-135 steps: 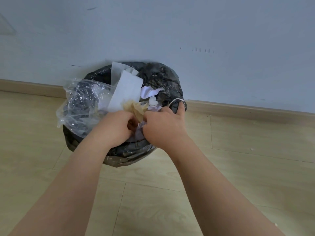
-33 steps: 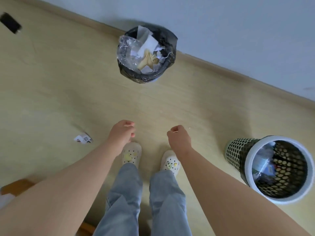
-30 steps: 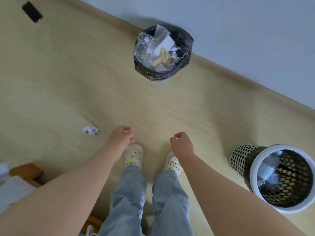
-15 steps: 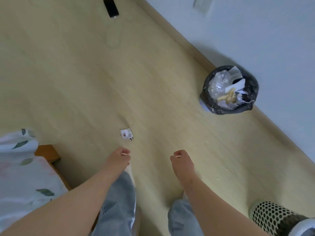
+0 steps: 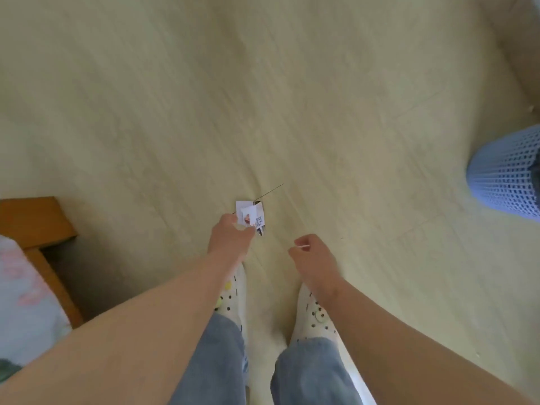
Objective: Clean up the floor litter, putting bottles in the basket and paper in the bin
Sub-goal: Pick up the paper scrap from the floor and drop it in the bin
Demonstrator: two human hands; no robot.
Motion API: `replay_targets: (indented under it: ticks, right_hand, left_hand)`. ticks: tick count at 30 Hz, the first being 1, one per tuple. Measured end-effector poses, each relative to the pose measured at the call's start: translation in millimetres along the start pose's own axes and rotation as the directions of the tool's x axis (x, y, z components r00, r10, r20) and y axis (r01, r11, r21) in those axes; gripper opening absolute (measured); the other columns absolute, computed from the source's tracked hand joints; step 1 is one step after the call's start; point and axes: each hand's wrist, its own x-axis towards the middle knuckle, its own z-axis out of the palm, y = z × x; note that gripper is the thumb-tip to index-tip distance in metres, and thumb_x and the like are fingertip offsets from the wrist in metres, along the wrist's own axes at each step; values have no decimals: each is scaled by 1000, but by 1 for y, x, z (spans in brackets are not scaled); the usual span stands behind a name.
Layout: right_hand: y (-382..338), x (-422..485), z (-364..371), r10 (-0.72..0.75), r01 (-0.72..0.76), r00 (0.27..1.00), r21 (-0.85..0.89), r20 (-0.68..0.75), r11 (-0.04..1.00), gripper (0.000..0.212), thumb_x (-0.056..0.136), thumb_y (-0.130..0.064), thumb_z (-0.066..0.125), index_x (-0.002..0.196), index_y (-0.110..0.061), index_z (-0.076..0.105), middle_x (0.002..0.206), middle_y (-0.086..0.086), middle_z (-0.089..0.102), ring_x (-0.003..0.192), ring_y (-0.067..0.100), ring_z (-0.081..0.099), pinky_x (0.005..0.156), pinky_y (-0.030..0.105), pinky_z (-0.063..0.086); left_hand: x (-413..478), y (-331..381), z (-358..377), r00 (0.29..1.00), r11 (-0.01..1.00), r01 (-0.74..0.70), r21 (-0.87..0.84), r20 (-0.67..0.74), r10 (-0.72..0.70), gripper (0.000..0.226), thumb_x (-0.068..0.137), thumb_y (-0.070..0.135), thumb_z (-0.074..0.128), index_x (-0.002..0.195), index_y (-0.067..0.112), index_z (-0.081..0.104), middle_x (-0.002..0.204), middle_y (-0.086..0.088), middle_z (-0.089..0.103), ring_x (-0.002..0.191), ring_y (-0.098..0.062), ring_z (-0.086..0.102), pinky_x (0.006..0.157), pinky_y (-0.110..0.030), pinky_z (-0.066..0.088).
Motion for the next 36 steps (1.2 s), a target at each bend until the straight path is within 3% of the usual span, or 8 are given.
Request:
replay_targets:
  ticks: [3,6,9,15,20,26,30,36]
  right_hand:
    - [19,41,3,40,-39,999,5,-14,999,24,92,-19,49,116,-15,53,86,-6,55,84,17,54,77,29,42]
    - [33,56,5,62,-62,998,-5,-2,998,21,92,-20,49,113,-17,51,91,-2,54,79,15,53,63,23,40]
    - [38,46,7,104,-104,995,36,-8,994,22,92,-19,50,113,-16,51,86,-3,53,71,12,51,58,22,39]
    - [-26,-37,-11,94,-126,991,431,95,893,44,94,-47,45,134,-28,41,126,-6,50,116,18,49,91,34,42]
    - [-97,-115,-45,16,-130,983,626,183,769,22,95,-23,50,116,-18,55,95,-1,64,78,15,59,71,28,46]
    - [-143,-158,-124,-85,29,995,683,49,730,17,93,-3,42,90,-13,56,77,3,56,60,13,52,62,24,45]
    - [-129,-149,-199,-12,57,997,677,-71,733,16,90,-1,38,87,-12,50,75,5,54,53,14,46,49,22,38]
    - [-66,-105,-325,111,94,963,689,-247,719,11,86,-4,44,81,-11,50,69,5,55,48,13,41,43,22,33]
  left_hand:
    - [48,5,20,999,997,-23,73,37,20,54,89,31,57,137,16,37,127,-6,46,85,-19,47,69,-25,36]
    - [77,10,23,996,986,-64,154,72,54,15,88,14,46,101,17,55,97,-6,56,73,-24,45,53,-24,29]
    - [74,13,9,992,988,-86,127,97,74,13,88,9,43,88,15,54,98,-9,64,79,-26,55,55,-23,34]
    - [-35,49,-54,951,992,-58,-109,296,88,14,96,17,45,88,20,55,88,1,66,76,-8,61,69,-24,47]
    - [-129,108,-102,940,966,-143,-215,276,200,13,97,19,47,89,17,57,90,0,67,81,-12,60,68,-23,44]
    - [-202,189,-95,931,930,-356,-92,55,362,10,88,13,60,81,14,53,90,0,58,72,-12,51,59,-21,37]
    - [-228,239,-39,929,939,-250,-238,213,301,14,88,8,61,85,14,49,89,-6,66,76,-12,64,70,-24,49]
    - [-255,310,101,913,946,-312,-82,249,323,20,84,8,65,82,19,49,95,-7,65,79,-17,65,76,-32,52]
